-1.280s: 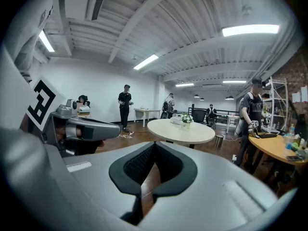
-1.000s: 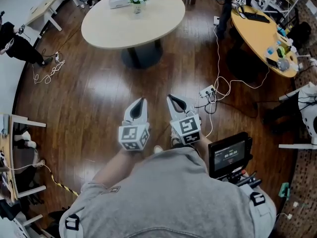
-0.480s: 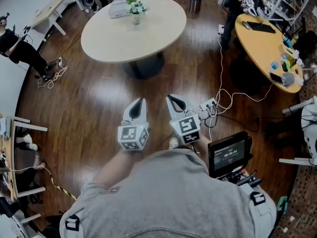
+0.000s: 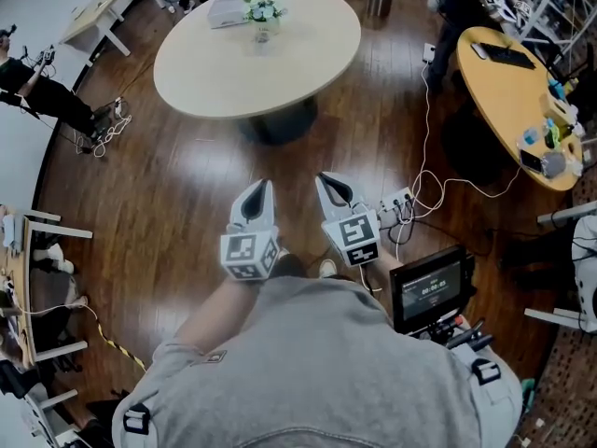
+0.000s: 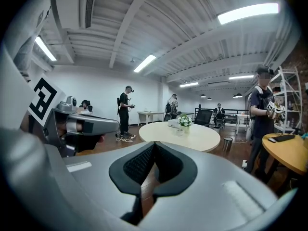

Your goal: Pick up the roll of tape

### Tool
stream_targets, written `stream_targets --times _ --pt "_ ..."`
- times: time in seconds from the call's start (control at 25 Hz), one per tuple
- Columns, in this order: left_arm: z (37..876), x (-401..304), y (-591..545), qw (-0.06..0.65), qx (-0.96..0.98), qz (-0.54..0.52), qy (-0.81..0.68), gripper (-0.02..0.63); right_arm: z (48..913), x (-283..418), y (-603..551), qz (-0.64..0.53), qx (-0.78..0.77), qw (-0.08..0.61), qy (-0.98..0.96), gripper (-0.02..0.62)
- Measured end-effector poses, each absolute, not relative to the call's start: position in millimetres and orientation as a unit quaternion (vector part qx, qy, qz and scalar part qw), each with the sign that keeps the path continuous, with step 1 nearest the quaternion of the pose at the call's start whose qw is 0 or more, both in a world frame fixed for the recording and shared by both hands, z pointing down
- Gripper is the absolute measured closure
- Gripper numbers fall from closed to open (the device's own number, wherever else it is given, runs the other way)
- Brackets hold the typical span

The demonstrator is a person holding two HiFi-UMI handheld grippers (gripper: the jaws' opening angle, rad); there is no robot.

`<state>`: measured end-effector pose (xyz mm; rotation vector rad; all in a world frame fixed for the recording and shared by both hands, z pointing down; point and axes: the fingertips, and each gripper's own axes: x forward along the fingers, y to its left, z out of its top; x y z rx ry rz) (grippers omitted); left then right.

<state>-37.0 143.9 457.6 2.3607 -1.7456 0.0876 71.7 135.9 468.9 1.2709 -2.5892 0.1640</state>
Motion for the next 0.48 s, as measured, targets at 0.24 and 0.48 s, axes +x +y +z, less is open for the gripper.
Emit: stream_targets --times 0.24,0.48 --pt "466.3 -52.2 102.9 0.109 0.802 0.032 -0.587 0.604 475.4 56.4 97.3 0.06 0.438 0.135 -0.887 0.581" --pt "462.0 -82.6 45.5 0.112 0.809 0.028 -0.576 0.604 471.0 27.6 44.5 0.057 0.448 0.146 -0.88 0.581"
